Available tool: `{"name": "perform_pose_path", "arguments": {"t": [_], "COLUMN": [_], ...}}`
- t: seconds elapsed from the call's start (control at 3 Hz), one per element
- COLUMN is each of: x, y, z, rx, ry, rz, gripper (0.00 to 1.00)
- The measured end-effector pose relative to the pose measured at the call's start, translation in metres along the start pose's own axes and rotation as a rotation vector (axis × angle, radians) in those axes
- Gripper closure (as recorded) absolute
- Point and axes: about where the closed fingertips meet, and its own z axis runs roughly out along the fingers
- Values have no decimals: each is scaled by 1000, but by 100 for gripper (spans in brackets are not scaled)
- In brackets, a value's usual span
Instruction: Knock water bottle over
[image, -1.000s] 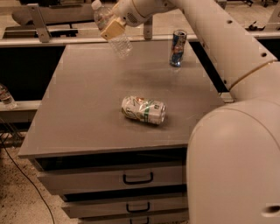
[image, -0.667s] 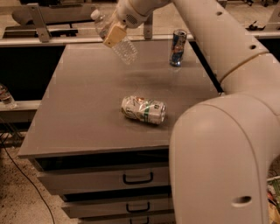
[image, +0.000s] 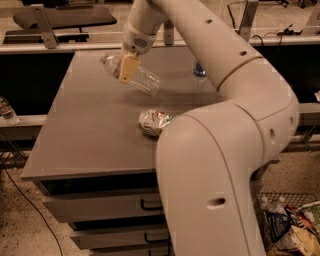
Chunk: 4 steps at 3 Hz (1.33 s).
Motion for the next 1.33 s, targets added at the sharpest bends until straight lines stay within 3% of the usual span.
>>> {"name": "perform_pose_path", "arguments": {"t": [0.33,0.67,1.33], "x": [-3,-9,-20], "y": [12,17,15], "z": [22,39,56], "rx": [-88,-140,-170], "ry": [24,28,13], "rz": [-22,-42,-64], "gripper": [84,60,14]}}
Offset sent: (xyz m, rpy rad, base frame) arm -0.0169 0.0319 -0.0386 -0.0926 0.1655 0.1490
